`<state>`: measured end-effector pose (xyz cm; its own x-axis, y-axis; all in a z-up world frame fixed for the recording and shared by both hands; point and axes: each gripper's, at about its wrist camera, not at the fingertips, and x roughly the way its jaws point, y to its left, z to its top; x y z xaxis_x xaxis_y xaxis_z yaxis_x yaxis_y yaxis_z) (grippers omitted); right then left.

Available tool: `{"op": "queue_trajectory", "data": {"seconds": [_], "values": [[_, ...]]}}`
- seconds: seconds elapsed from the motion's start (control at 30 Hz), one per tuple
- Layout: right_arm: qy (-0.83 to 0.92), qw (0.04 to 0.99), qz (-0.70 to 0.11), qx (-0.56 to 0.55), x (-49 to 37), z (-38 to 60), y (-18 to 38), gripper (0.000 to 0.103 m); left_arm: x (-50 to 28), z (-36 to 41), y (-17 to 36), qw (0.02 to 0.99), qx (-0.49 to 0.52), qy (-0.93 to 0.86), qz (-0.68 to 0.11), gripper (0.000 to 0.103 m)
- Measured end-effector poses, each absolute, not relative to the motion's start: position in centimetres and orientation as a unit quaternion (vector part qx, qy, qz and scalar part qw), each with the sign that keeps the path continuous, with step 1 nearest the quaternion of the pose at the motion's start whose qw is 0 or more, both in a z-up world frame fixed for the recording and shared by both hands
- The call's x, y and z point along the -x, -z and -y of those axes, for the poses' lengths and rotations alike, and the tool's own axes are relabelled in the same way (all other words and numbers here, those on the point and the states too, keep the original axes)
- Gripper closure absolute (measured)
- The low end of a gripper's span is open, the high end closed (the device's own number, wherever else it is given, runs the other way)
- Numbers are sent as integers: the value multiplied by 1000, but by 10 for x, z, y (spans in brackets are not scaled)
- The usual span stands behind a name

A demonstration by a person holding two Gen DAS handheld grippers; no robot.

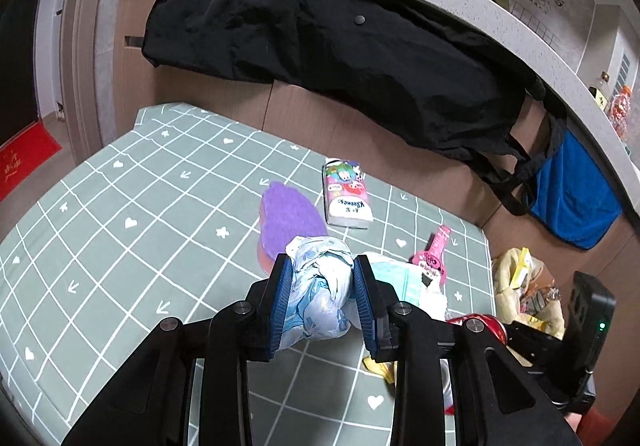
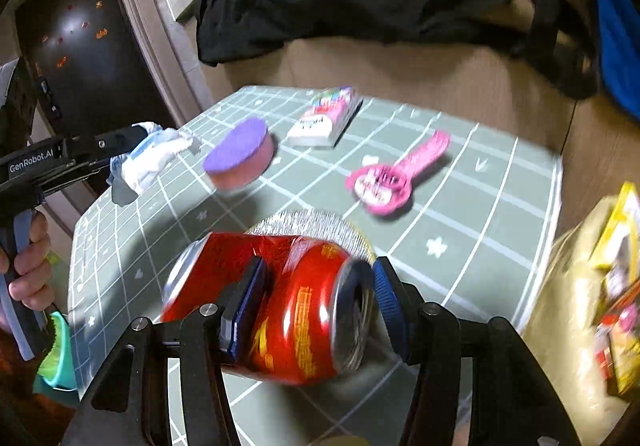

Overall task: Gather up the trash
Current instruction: 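Lift the cloth with left while right lifts the red can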

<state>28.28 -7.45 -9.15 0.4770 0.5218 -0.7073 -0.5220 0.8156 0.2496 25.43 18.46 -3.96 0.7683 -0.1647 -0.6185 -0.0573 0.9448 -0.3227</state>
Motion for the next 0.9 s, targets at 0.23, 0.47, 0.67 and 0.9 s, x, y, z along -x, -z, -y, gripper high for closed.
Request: {"op": "queue_trajectory", "data": {"seconds": [0.23, 0.47, 0.67, 0.9], "values": [[-313, 850, -424, -6, -281, 74, 95, 47, -252, -182, 44, 924, 161, 27, -346, 71], [-301, 864, -402, 32, -270, 68, 83, 50, -250, -177, 48, 922, 160, 31, -351, 71], [-294, 875, -385, 29, -271, 72, 67, 51, -245, -175, 48, 924, 160, 27, -347, 71], [-281, 888, -364, 23, -274, 75, 52, 52, -242, -177, 49, 923, 162, 24, -347, 71]]}}
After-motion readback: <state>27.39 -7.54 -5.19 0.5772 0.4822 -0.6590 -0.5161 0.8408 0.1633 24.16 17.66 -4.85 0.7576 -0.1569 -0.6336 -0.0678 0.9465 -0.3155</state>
